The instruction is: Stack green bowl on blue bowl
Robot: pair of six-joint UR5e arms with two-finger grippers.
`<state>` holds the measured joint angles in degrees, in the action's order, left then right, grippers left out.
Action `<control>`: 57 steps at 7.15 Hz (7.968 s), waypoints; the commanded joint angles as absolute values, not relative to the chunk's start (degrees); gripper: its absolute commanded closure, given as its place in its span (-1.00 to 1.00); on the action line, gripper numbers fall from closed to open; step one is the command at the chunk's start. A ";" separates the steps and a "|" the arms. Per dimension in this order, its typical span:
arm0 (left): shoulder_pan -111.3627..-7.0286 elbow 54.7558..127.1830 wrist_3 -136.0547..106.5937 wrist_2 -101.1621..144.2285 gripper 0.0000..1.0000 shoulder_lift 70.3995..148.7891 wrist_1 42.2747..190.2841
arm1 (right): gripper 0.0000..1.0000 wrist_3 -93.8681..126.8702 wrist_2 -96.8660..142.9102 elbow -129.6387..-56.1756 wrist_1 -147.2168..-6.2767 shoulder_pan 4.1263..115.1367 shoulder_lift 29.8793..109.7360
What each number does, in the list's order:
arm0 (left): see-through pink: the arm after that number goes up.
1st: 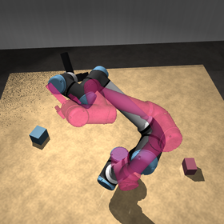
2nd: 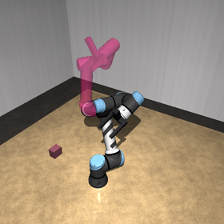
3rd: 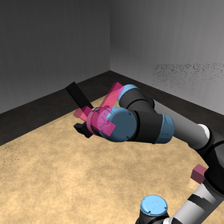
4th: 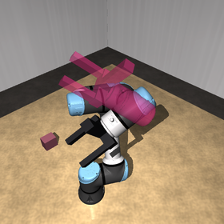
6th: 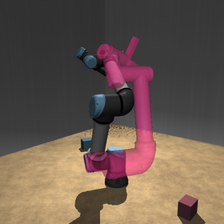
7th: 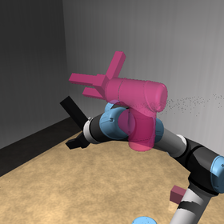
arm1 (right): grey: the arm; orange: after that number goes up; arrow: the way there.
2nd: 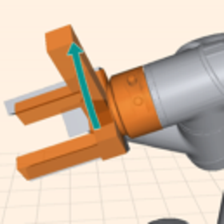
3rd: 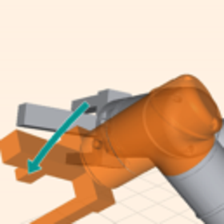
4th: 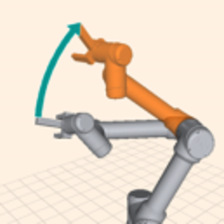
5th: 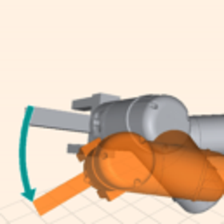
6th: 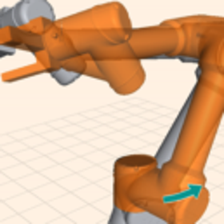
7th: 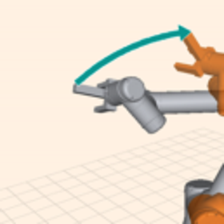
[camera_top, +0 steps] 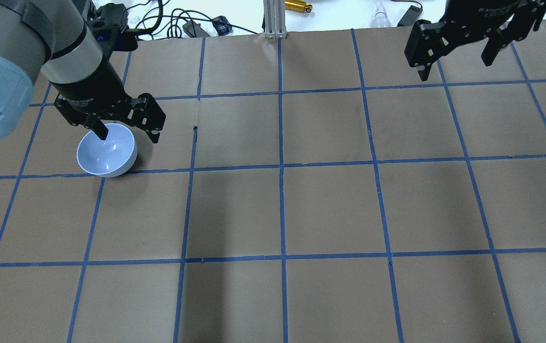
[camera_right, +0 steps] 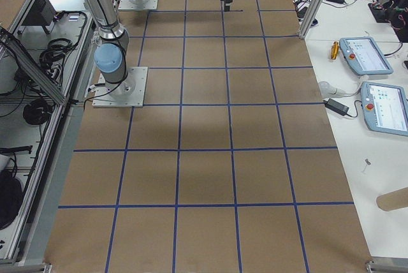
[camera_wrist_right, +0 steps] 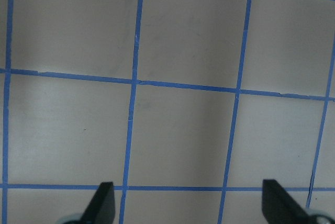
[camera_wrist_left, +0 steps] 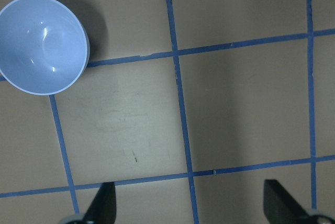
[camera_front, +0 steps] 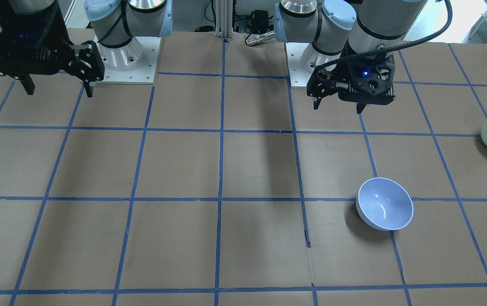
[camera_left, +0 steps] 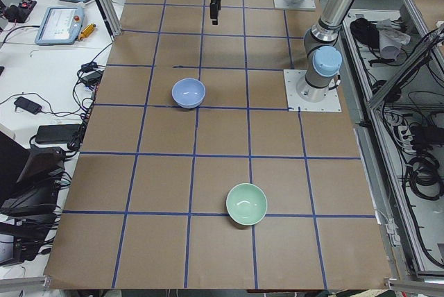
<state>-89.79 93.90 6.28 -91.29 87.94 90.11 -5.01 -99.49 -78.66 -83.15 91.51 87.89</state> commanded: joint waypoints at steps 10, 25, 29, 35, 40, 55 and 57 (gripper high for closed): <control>-75.02 94.04 33.05 -91.94 -1.00 87.62 90.09 | -1.00 -5.01 -99.49 -78.66 -83.14 91.58 87.89; -21.10 98.17 140.77 -92.90 -1.00 109.31 62.24 | -1.00 -5.01 -99.49 -78.66 -83.14 91.58 87.89; -18.54 98.17 145.28 -93.25 -1.00 114.16 58.38 | -1.00 -5.01 -99.49 -78.66 -83.14 91.58 87.89; -18.19 98.17 146.87 -95.54 -1.00 117.33 57.04 | -1.00 -5.01 -99.49 -78.66 -83.14 91.49 87.89; -18.19 98.17 146.95 -97.38 0.36 117.86 56.16 | -1.00 -5.01 -99.49 -78.66 -83.14 91.58 87.89; -20.20 97.56 146.52 -98.88 1.00 113.39 59.94 | -1.00 -5.01 -99.49 -78.66 -83.14 91.50 87.89; -23.45 97.12 143.03 -98.79 1.00 110.23 63.36 | -1.00 -5.01 -99.49 -78.66 -83.14 91.50 87.89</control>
